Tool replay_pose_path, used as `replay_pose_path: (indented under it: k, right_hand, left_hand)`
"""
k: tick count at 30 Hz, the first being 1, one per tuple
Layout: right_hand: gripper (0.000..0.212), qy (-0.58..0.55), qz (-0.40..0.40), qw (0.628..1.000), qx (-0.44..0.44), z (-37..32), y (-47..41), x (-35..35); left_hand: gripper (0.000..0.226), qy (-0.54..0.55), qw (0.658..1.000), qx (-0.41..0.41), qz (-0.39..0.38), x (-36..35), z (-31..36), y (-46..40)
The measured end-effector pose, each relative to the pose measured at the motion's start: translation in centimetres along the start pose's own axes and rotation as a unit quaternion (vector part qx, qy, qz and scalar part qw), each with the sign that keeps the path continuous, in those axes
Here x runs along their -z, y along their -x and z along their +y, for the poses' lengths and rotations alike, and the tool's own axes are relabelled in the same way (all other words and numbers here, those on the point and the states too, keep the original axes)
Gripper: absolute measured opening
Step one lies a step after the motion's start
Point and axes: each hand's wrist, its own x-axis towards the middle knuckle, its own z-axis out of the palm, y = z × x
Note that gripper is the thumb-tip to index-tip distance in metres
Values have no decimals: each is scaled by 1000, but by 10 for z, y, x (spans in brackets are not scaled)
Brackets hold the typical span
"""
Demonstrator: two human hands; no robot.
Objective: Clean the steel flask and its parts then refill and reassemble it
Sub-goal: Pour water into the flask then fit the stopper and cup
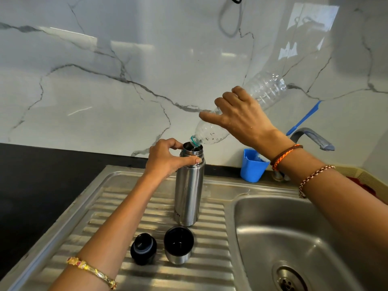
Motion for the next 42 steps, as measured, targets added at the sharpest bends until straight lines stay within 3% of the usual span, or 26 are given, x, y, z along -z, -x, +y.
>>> replay_pose_path:
  k: [8,19,24,36,40,42]
  right_hand:
    - [56,68,11,991,112,-3,-18,-11]
    - [52,136,157,945,253,12,-44,-18]
    - [48,115,208,926,293,14,-51,-14]
    - [46,109,241,927,266,19,-45,-10]
    - [51,93,210,945,235,30,-33,-12]
    - [56,56,176,967,176,25,-20,-11]
  left_hand:
    - [59,7,1000,16,0,-3,-3,3]
    - [57,31,999,18,15,-3,-2,-1]
    - [54,40,999,13,14,-4,-5,-1]
    - [43,67,997,11,30,-8,-12,0]
    - [41,78,997,6,29,-16,-6,-2]
    - [39,76,997,3,26,-17,-10,2]
